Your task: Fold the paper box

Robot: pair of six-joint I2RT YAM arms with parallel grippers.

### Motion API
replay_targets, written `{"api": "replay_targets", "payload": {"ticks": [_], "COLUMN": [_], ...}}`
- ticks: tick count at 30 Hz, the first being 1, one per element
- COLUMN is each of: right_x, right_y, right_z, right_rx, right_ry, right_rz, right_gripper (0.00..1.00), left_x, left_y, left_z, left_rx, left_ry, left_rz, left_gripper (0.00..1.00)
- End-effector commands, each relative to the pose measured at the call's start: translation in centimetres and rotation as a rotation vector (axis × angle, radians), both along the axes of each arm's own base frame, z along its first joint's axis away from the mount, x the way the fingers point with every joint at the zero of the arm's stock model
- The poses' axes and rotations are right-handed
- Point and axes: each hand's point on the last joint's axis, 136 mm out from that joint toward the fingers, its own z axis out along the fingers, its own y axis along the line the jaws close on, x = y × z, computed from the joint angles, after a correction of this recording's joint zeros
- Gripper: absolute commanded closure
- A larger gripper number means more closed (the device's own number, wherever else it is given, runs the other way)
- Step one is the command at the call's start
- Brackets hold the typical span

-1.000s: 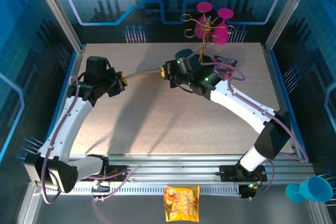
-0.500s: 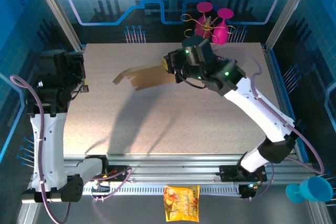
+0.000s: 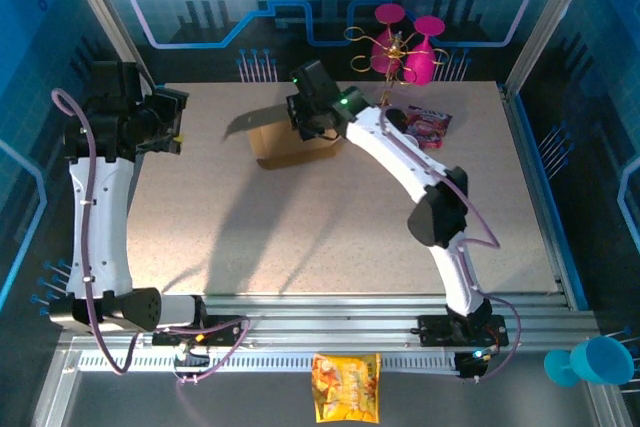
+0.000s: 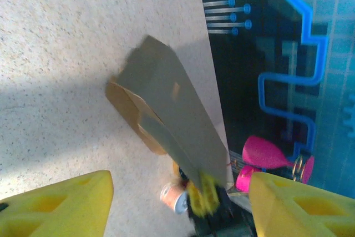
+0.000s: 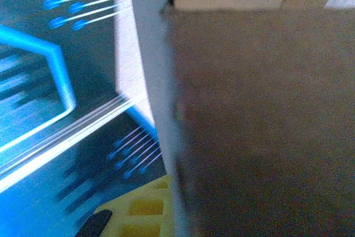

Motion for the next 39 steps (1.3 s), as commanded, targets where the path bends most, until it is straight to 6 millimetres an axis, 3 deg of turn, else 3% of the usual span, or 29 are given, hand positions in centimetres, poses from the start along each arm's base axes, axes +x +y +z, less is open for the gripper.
{"api": "replay_targets", "payload": {"ticks": [1,5,14,21,28,34,39], "right_x": [0.1,1.0,-0.9,-1.0,-1.0,-0.8,-0.5], "right_y": [-0.6,-1.0,-3.1,-3.6,-4.4,-4.6,-4.8], "right_z": [3.9,2.5,-0.6,-3.3,-4.5,-4.8,-4.7], "right_rx": [0.045,0.044,0.017,0.054,0.057,0.07,0.08], "right_ry": [-0.062,-0.046,0.007,0.044,0.068,0.08,0.078], "right_rz": [0.009,0.012,0.032,0.057,0.046,0.035,0.026], "right_gripper": [1.0,1.0,1.0,1.0,1.0,1.0,1.0], "left_x": [1.6,3.5,5.7,9.0,7.9,7.5,7.9], "left_y": [-2.2,-3.2,-6.5,-8.5,-9.1,-10.4,-12.0], "left_z": [0.4,-0.1,-6.1,-9.0,-14.5,-17.0,-17.9], "left_rx": [-0.053,-0.044,-0.114,-0.109,-0.099,-0.119,-0.15], "left_ry": [-0.068,-0.09,0.018,-0.031,0.119,0.171,0.178], "left_rz": [-0.153,-0.195,-0.263,-0.345,-0.406,-0.424,-0.439], "left_gripper": [0.4,0.42,0.43,0.5,0.48,0.47,0.46]}}
